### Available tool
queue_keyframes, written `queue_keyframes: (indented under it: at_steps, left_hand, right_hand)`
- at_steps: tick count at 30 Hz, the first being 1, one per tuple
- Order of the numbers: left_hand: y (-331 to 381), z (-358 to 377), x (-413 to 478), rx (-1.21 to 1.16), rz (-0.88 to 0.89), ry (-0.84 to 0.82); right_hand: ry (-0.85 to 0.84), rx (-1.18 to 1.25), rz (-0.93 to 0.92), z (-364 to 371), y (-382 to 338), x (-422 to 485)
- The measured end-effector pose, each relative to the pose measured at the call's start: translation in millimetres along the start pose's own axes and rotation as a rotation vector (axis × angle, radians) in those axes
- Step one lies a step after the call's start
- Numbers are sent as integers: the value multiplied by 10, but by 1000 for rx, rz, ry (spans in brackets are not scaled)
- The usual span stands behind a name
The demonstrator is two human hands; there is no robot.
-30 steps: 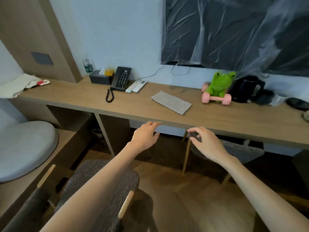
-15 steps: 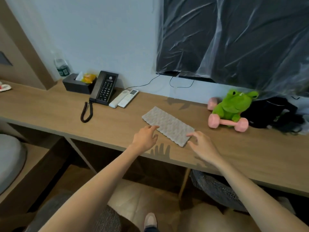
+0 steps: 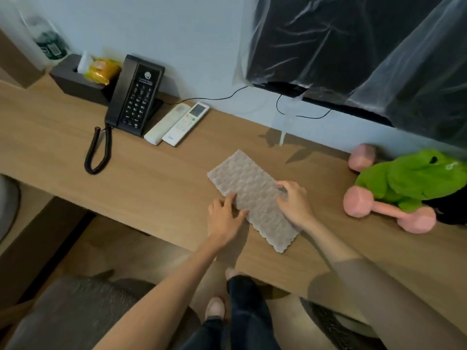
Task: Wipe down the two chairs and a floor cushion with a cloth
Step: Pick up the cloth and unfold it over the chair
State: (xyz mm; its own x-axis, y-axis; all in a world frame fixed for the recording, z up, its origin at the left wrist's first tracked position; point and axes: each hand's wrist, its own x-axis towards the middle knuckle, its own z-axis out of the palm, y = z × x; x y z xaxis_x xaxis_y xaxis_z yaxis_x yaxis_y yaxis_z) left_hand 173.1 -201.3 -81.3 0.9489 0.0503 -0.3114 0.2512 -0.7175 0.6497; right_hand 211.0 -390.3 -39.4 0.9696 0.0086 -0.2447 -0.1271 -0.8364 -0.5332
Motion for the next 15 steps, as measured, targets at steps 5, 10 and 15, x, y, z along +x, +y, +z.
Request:
queue_keyframes:
  at_steps: [5,10,15]
  left_hand:
    - [66,239,146,-119,-64,123]
    - [178,173,268,-352,-86,188]
    - [72,-274,111,-432,-103,367]
  right_hand:
    - [-43,-97,41,170,122,478]
    - [-184,51,-8,148,97,685]
    - [-219,166,-214,81,-280,679]
